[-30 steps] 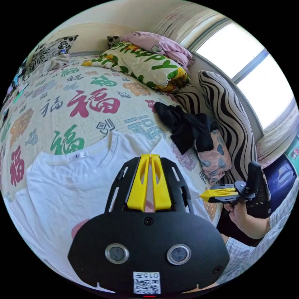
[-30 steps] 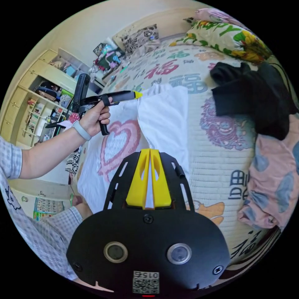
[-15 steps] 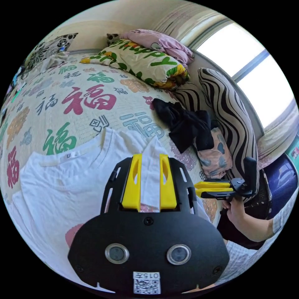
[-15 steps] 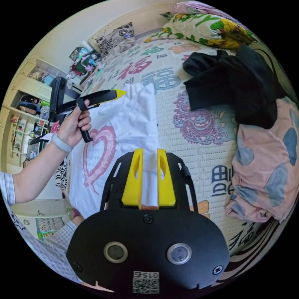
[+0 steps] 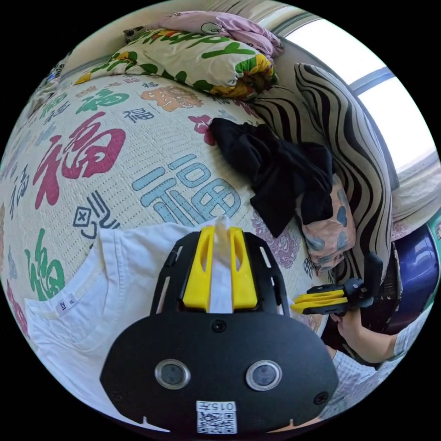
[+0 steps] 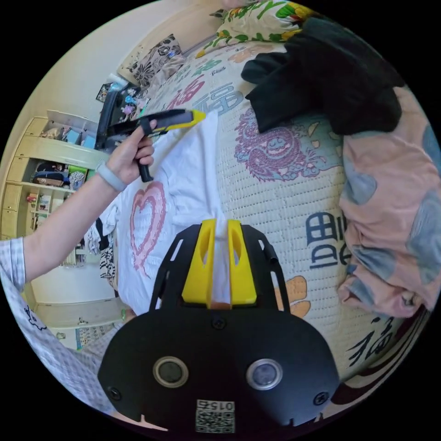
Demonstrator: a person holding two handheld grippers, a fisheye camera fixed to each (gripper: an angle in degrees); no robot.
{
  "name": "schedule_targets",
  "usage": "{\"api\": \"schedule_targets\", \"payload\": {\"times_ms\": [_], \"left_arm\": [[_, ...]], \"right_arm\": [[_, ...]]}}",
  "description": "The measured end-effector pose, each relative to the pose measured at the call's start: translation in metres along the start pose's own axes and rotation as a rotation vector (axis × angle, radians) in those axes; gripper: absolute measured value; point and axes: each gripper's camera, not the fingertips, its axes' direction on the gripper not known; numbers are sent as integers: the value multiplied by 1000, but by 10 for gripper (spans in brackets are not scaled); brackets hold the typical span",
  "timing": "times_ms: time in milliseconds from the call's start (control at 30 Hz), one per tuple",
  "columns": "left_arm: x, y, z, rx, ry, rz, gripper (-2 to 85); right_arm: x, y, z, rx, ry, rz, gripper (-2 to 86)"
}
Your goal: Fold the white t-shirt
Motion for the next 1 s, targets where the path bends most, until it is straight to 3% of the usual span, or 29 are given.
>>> {"api": "schedule_targets", "payload": {"times_ms": [133, 267, 400, 567, 667, 833, 1000], "left_arm": [[0, 58, -62, 160, -32, 11, 64], [-10, 91, -67, 82, -38, 0, 58], [-40, 116, -67, 17, -67, -79, 33], [-62, 164, -119, 139, -36, -203, 29], [-83, 228, -177, 296, 29, -366, 46], [-141, 390, -292, 544, -129, -830, 65], [-203, 491, -345, 630, -165, -1074, 78]], "right_arm": [[-16, -5, 7, 120, -18, -79, 52], [-47, -29, 63, 37, -61, -221, 26], [-43, -41, 138, -126, -21, -163, 0], [-33, -45, 158, -121, -74, -85, -2], [-46, -55, 163, -116, -109, -107, 3], [-112, -103, 202, -145, -185, -269, 27], [-236, -179, 317, -270, -238, -517, 60]]}}
